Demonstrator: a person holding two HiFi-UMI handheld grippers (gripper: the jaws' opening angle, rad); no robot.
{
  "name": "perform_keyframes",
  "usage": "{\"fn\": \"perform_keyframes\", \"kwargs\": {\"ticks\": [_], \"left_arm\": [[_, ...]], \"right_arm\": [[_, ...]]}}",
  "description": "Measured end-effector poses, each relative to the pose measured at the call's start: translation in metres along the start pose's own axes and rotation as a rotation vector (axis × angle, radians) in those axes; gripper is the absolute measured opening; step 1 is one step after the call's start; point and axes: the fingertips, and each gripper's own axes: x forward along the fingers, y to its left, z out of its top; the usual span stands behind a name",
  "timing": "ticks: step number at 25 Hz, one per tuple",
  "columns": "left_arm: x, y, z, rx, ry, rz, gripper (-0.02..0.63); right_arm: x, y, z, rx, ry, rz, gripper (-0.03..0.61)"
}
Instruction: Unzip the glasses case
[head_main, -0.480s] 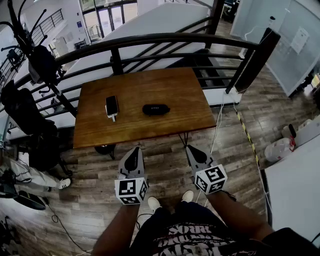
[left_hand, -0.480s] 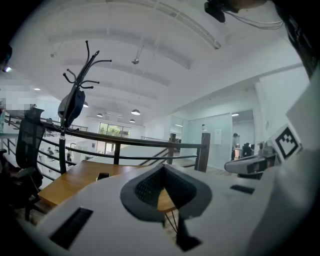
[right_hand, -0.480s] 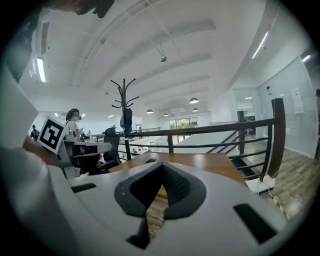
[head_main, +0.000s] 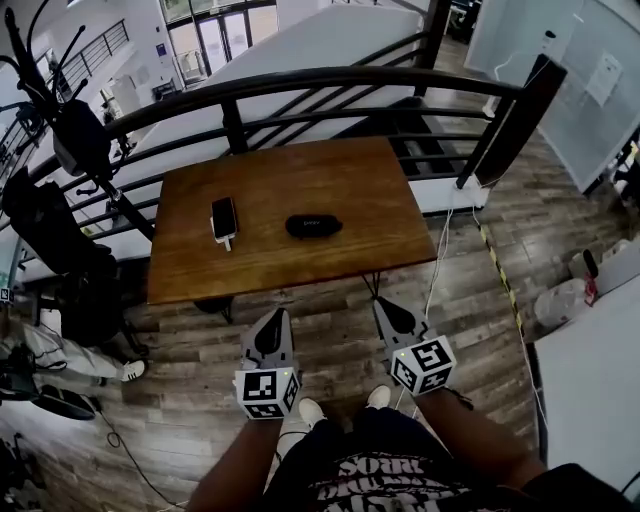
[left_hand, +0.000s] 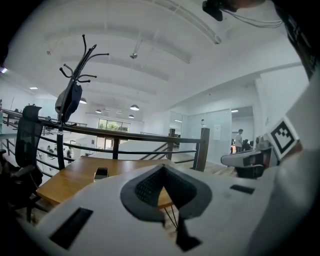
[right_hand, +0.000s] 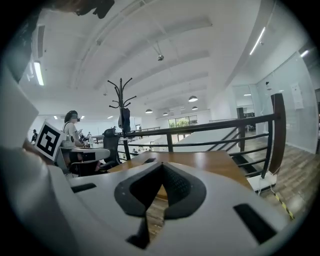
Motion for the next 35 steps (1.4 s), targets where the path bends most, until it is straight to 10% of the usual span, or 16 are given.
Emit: {"fn": "perform_keyframes", "kwargs": {"ticks": [25,35], "left_arm": [[0.080,-0.021,0.005,-0.024,0.039,0.161,0.003],[0.172,0.076,-0.008,-0.049,0.091,0.088,0.004]], "right_arm": [[0.050,-0.078,0.002,0.065,0.107,0.228,-0.002],[0.171,-0.074,0.001,0.041,0.184,0.182,-0.002]]}}
